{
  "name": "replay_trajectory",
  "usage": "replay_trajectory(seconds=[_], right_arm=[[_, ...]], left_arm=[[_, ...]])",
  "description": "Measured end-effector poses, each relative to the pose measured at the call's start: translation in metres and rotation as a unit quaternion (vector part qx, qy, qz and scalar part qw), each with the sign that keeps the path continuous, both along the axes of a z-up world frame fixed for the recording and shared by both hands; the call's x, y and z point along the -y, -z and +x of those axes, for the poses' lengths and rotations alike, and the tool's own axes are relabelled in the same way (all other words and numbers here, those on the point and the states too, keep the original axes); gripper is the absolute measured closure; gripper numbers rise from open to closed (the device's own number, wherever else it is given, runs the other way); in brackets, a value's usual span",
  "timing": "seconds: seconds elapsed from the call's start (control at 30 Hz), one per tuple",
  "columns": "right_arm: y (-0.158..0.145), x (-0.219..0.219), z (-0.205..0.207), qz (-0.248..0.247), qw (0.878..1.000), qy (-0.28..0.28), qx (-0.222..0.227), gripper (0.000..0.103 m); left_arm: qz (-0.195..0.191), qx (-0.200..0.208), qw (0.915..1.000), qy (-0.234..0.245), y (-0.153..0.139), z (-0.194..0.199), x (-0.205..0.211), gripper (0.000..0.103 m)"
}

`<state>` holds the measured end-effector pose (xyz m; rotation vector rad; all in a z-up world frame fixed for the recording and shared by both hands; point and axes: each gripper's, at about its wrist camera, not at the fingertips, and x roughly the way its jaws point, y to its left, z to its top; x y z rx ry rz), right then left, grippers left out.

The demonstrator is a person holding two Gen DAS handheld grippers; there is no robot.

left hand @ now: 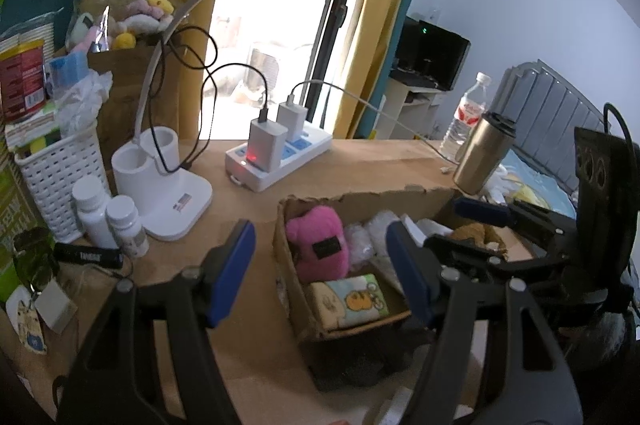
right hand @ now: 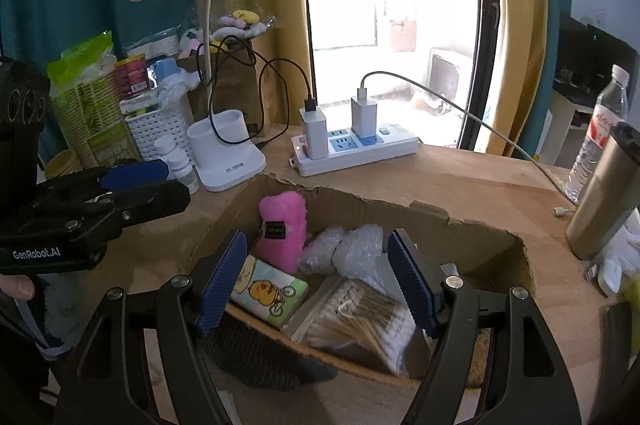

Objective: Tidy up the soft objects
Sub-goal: 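Open both tools to release the plush and bubble wrap in the box, then grasp the grey dotted glove with the left tool while the right tool grasps the white waffle strip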

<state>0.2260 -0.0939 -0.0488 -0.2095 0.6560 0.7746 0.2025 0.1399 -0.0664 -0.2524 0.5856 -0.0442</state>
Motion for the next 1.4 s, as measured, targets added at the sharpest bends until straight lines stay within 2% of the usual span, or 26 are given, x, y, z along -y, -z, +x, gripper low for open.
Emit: replay_trajectory(seconds=[0.5,1.4], right_arm=[[-0.008,0.015,-0.027,0.008,1.000,0.008,0.010,0.027],[0.014,0.041,-0.076,0.003,1.000,0.010,-0.006,0.027]], left_arm=[[0.007,-0.005,1.0000,0.002,0.001,-0.029,0.012,0.034],[0.007,-0.025,0.9996,0.011,0.023,-0.075,0.038,0.034]])
